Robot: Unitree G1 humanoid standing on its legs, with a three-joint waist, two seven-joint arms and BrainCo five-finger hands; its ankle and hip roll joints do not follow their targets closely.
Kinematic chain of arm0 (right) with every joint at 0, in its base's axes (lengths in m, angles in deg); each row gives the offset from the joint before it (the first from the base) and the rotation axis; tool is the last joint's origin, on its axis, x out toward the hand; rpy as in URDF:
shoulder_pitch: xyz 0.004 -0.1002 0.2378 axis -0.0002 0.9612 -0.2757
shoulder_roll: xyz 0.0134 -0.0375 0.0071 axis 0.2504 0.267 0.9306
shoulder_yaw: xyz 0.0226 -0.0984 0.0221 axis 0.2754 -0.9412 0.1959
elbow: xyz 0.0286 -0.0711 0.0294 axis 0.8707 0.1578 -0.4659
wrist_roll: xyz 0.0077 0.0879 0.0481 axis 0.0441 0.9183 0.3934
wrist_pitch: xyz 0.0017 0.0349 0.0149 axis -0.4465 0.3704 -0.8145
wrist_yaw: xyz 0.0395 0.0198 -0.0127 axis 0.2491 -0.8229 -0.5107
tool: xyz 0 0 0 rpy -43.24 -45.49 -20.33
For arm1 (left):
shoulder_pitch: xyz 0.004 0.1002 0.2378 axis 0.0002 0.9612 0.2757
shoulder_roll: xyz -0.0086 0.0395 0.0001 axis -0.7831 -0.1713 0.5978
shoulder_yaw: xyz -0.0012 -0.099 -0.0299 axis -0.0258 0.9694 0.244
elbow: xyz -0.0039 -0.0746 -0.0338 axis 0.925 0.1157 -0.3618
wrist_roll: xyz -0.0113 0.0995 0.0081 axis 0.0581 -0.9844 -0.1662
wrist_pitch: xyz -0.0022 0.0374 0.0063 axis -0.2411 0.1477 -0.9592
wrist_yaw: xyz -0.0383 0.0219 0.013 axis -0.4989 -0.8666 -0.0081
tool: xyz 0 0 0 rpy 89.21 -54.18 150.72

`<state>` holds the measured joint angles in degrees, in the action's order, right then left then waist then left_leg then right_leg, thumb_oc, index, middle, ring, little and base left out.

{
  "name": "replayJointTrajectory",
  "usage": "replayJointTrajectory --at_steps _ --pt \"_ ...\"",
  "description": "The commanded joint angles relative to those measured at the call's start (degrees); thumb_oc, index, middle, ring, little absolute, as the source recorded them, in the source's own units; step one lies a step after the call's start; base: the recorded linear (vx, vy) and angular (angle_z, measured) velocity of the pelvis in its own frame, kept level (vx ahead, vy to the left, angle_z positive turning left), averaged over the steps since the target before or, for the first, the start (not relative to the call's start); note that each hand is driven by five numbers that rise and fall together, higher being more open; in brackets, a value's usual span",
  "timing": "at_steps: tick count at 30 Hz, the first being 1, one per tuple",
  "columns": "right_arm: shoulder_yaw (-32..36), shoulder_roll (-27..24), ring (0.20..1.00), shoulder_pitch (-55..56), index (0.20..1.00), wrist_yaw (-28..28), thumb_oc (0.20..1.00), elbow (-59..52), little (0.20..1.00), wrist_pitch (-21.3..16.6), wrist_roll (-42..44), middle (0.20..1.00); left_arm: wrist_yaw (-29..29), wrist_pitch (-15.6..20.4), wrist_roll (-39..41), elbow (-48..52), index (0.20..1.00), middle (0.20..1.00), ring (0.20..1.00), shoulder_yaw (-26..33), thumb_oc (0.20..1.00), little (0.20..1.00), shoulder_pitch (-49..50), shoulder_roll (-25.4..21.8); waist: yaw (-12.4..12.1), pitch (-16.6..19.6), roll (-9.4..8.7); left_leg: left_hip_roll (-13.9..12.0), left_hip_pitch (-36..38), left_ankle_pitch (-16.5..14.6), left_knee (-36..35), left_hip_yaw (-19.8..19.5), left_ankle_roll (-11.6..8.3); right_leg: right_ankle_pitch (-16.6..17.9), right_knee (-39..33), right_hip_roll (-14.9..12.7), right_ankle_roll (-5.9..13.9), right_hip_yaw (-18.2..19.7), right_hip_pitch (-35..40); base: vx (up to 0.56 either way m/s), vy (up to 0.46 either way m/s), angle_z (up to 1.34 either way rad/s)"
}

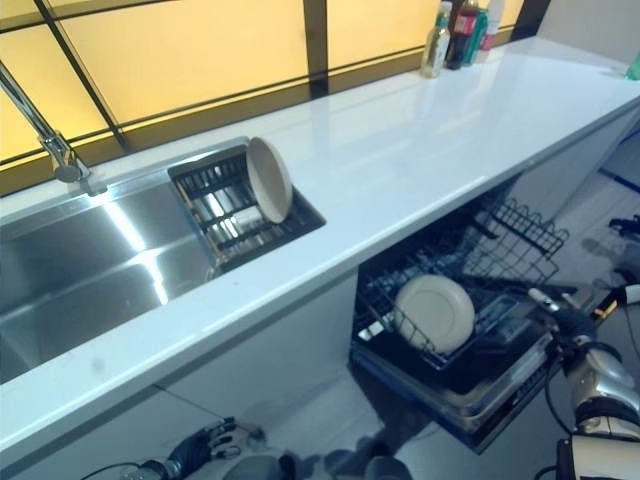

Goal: Pick up plates and place into dishwasher.

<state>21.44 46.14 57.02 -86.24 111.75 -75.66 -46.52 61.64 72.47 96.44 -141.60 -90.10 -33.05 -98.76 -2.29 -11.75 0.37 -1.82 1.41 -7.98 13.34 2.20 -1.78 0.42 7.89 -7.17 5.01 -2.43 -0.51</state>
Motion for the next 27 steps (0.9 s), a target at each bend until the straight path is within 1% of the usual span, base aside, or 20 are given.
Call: replayJointTrajectory --at_steps 1,4,5,7,8,10,11,13,14,16,17,18,19,20,21,22,23,24,25,27 --pt "1.59 0.16 1.000 -0.18 1.000 6.77 1.000 -5.58 1.000 -6.70 0.84 1.000 1.32 2.73 1.46 6.12 1.000 1.000 1.000 0.31 1.000 1.000 1.04 0.09 0.51 2.20 -0.46 -0.54 -3.84 -2.02 1.96 -1.37 0.20 -4.80 0.72 -0.55 1.06 0.84 1.59 0.00 0.029 -0.04" --pt "2.42 1.46 1.000 1.89 1.000 9.82 1.000 -11.71 1.000 -8.42 3.02 1.000 2.52 2.67 1.77 10.68 1.000 1.000 1.000 -0.16 1.000 1.000 1.32 -0.75 1.05 2.67 -0.57 -0.46 -3.51 -2.14 1.95 -1.32 0.28 -4.77 0.48 -0.41 0.90 1.18 1.96 -0.01 0.018 -0.03" --pt "2.56 2.47 1.000 2.53 1.000 10.82 1.000 -15.12 1.000 -9.44 5.17 1.000 3.04 2.97 1.69 13.30 1.000 1.000 1.000 -0.68 1.000 1.000 1.29 -1.38 1.35 2.86 -0.47 -0.43 -3.28 -2.04 1.64 -1.35 0.34 -4.73 0.38 -0.30 0.83 1.26 2.02 -0.02 0.032 -0.08" --pt "2.99 4.97 1.000 4.52 1.000 11.55 1.000 -21.04 1.000 -10.50 7.71 1.000 4.29 2.41 1.93 18.27 1.000 1.000 1.000 -1.31 1.000 1.000 1.36 -2.56 1.86 3.23 -0.51 -0.41 -2.80 -1.90 0.97 -1.28 0.45 -4.75 0.28 -0.21 0.82 1.31 2.15 -0.03 0.030 -0.05" --pt "3.12 7.44 1.000 6.37 1.000 11.16 1.000 -26.30 1.000 -11.16 9.12 1.000 5.08 1.47 3.23 23.24 1.000 1.000 1.000 -2.10 1.000 1.000 1.16 -3.61 2.46 3.42 -0.30 -0.41 -2.52 -1.77 0.51 -1.04 0.59 -4.79 0.26 -0.12 0.83 1.37 2.14 -0.04 0.028 -0.02" --pt "3.05 11.61 1.000 9.44 1.000 9.28 1.000 -33.13 1.000 -12.33 12.05 1.000 7.21 0.73 6.05 28.98 1.000 1.000 1.000 -2.50 1.000 1.000 0.94 -4.38 3.26 3.76 -0.22 -0.37 -2.19 -1.60 0.04 -0.72 0.81 -4.82 0.32 0.01 0.84 1.42 2.05 -0.05 0.027 0.00" --pt "2.85 14.39 1.000 11.16 1.000 7.50 1.000 -36.10 1.000 -13.01 12.45 1.000 9.18 0.83 7.38 31.81 1.000 1.000 1.000 -2.44 1.000 1.000 0.59 -4.31 3.72 4.01 -0.20 -0.30 -2.11 -1.62 -0.02 -0.58 0.98 -4.90 0.41 0.11 0.80 1.50 1.98 -0.04 0.019 0.02" --pt "0.62 18.63 1.000 13.38 1.000 6.13 1.000 -41.27 1.000 -13.66 10.83 1.000 12.00 1.08 8.53 37.45 1.000 1.000 1.000 -3.02 1.000 1.000 -0.31 -4.19 4.38 4.45 -0.25 -0.12 -2.09 -1.62 -0.07 -0.46 1.25 -4.87 0.36 0.32 0.70 1.64 1.85 -0.04 0.013 -0.02" --pt "-1.02 20.16 1.000 14.19 1.000 5.35 1.000 -43.81 1.000 -13.38 10.21 1.000 14.16 1.68 9.61 40.92 1.000 1.000 1.000 -3.63 1.000 1.000 -0.90 -4.26 4.72 4.62 -0.28 -0.05 -2.09 -1.59 -0.03 -0.45 1.32 -4.83 0.34 0.45 0.66 1.81 1.79 -0.05 0.011 -0.04" --pt "-3.63 22.11 1.000 14.98 1.000 4.56 1.000 -46.38 1.000 -13.97 11.03 1.000 16.44 0.94 12.29 47.85 1.000 1.000 1.000 -4.70 1.000 1.000 -2.49 -4.51 5.09 4.89 -0.29 0.08 -2.02 -1.56 -0.07 -0.48 1.53 -4.75 0.27 0.70 0.54 2.00 1.73 -0.04 0.008 -0.03" --pt "-4.63 22.82 1.000 14.99 1.000 3.86 1.000 -47.01 1.000 -14.41 12.10 1.000 17.86 1.12 14.53 51.34 1.000 1.000 1.000 -5.30 1.000 1.000 -3.60 -4.73 5.24 5.03 -0.28 0.21 -1.92 -1.50 -0.25 -0.57 1.60 -4.66 0.21 0.88 0.54 2.08 1.70 -0.03 0.008 -0.06" --pt "-5.02 23.19 1.000 14.87 1.000 3.79 1.000 -47.16 1.000 -14.87 12.16 1.000 18.25 1.10 15.42 52.96 1.000 1.000 1.000 -5.48 1.000 1.000 -4.24 -4.66 5.26 5.11 -0.24 0.28 -1.87 -1.44 -0.42 -0.65 1.64 -4.61 0.17 0.95 0.55 2.09 1.67 -0.03 0.014 -0.07" --pt "-6.08 23.68 1.000 14.55 1.000 4.29 1.000 -47.69 1.000 -16.37 11.35 1.000 18.16 0.54 17.75 56.75 1.000 1.000 1.000 -5.59 1.000 1.000 -6.44 -4.46 5.36 5.38 -0.15 0.39 -1.55 -1.27 -1.11 -0.82 1.71 -4.52 -0.05 1.08 0.57 2.08 1.71 -0.03 0.016 -0.06" --pt "-6.64 23.74 1.000 14.38 1.000 4.89 1.000 -48.24 1.000 -17.17 10.65 1.000 17.84 -0.02 19.75 58.70 1.000 1.000 1.000 -5.52 1.000 1.000 -7.63 -4.29 5.44 5.51 -0.10 0.47 -1.34 -1.10 -1.56 -0.92 1.75 -4.48 -0.15 1.14 0.58 2.04 1.74 0.00 0.000 0.00" --pt "-7.36 23.97 1.000 14.20 1.000 5.41 1.000 -49.21 1.000 -17.57 10.26 1.000 16.33 -0.41 21.98 60.74 1.000 1.000 1.000 -5.53 1.000 1.000 -9.25 -3.86 5.60 5.70 -0.09 0.57 -1.18 -0.97 -1.95 -1.05 1.75 -4.41 -0.19 1.25 0.60 2.15 1.68 0.00 0.000 0.00" --pt "-7.93 24.76 1.000 14.24 1.000 4.91 1.000 -50.11 1.000 -17.65 10.43 1.000 14.78 -1.38 24.12 62.18 1.000 1.000 1.000 -4.65 1.000 1.000 -11.08 -2.97 5.75 6.01 -0.11 0.66 -0.97 -0.76 -2.57 -1.14 1.74 -4.37 -0.24 1.31 0.64 2.25 1.57 0.00 0.000 0.00" --pt "-8.55 25.46 1.000 14.42 1.000 4.25 1.000 -51.09 1.000 -17.48 10.83 1.000 13.14 -1.34 26.36 63.12 1.000 1.000 1.000 -3.72 1.000 1.000 -12.42 -2.17 5.88 6.27 -0.15 0.70 -0.79 -0.64 -2.99 -1.17 1.75 -4.37 -0.28 1.31 0.68 2.31 1.53 0.00 0.000 0.00" --pt "-8.85 26.59 1.000 14.73 1.000 3.75 1.000 -52.22 1.000 -17.14 10.26 1.000 11.31 -2.09 27.56 64.06 1.000 1.000 1.000 -2.43 1.000 1.000 -13.63 -1.17 5.98 6.59 -0.20 0.76 -0.62 -0.60 -3.41 -1.23 1.78 -4.38 -0.33 1.34 0.67 2.39 1.46 0.00 0.000 0.00" --pt "-9.17 27.55 1.000 15.11 1.000 3.36 1.000 -53.19 1.000 -16.87 9.50 1.000 9.39 -1.06 27.89 64.45 1.000 1.000 1.000 -1.43 1.000 1.000 -14.27 -0.60 6.11 6.83 -0.25 0.82 -0.54 -0.51 -3.66 -1.24 1.77 -4.37 -0.33 1.39 0.63 2.48 1.37 0.00 0.000 0.00" --pt "-10.27 28.72 1.000 16.20 1.000 3.38 1.000 -57.38 1.000 -16.22 8.27 1.000 3.08 0.42 26.32 66.19 1.000 1.000 1.000 2.44 1.000 1.000 -14.63 0.36 6.13 7.42 -0.40 1.01 -0.30 -0.40 -4.02 -1.36 1.78 -4.24 -0.70 1.59 0.50 2.80 1.39 0.00 0.000 0.00"
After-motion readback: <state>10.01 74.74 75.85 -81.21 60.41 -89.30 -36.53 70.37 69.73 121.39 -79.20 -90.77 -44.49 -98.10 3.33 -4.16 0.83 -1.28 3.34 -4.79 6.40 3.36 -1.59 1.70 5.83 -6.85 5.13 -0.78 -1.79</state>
